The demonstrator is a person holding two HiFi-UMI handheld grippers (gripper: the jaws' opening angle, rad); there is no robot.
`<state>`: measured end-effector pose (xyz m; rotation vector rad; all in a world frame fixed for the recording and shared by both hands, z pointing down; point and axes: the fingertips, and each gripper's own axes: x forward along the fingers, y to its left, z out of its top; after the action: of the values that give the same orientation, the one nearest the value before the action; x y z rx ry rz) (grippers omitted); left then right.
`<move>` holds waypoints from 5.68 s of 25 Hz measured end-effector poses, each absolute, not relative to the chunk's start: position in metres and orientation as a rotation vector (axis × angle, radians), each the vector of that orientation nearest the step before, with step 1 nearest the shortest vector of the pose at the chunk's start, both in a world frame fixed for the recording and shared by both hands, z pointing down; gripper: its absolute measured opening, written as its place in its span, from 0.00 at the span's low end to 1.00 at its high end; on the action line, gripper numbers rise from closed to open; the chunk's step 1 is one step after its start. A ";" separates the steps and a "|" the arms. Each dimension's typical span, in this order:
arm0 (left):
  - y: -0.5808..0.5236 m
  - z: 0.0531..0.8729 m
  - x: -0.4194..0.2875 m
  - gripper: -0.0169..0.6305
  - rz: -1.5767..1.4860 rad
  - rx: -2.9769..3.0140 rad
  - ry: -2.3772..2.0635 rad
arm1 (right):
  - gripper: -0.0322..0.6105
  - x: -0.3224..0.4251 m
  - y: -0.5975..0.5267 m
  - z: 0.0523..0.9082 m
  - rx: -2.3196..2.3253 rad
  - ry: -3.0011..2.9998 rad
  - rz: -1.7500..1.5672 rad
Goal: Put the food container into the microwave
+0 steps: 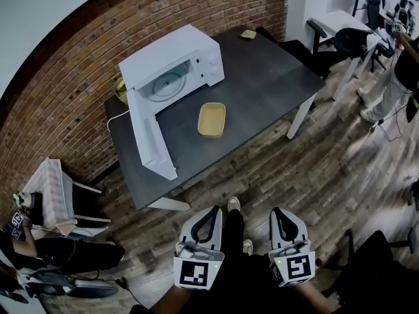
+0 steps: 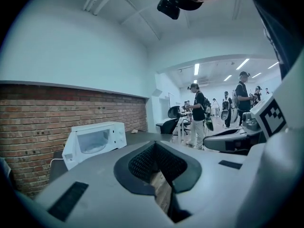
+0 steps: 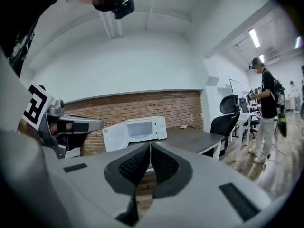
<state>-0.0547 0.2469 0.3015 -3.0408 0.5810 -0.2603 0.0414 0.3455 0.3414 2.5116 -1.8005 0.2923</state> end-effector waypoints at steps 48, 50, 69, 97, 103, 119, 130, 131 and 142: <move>-0.072 0.358 0.050 0.04 -0.382 -3.059 1.037 | 0.15 0.207 -0.027 0.364 2.005 -1.902 0.324; -0.081 0.355 0.050 0.04 -0.409 -3.034 1.071 | 0.15 0.209 -0.049 0.371 1.931 -1.937 0.319; -0.118 0.384 0.048 0.04 -0.705 -2.861 1.368 | 0.28 0.226 -0.141 0.471 1.240 -1.938 0.191; -0.129 0.421 0.093 0.04 -0.672 -2.930 1.587 | 0.19 0.216 -0.171 0.573 0.888 -1.826 0.389; -0.129 0.424 0.095 0.04 -0.721 -2.933 1.542 | 0.17 0.226 -0.167 0.564 1.163 -1.881 0.757; -0.127 0.422 0.092 0.04 -0.721 -2.916 1.555 | 0.16 0.214 -0.155 0.550 1.840 -1.775 1.818; -0.135 0.417 0.094 0.04 -0.764 -2.886 1.500 | 0.16 0.217 -0.189 0.531 2.049 -1.800 1.882; -0.135 0.417 0.093 0.04 -0.772 -2.886 1.503 | 0.16 0.217 -0.195 0.527 2.072 -1.806 1.867; -0.139 0.417 0.083 0.04 -0.803 -2.871 1.599 | 0.16 0.223 -0.262 0.513 2.270 -1.807 1.901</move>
<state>0.0826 -0.1390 0.4169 -2.8705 1.5991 -0.8031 0.2234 -0.2616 0.5134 2.2696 -1.8072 1.9006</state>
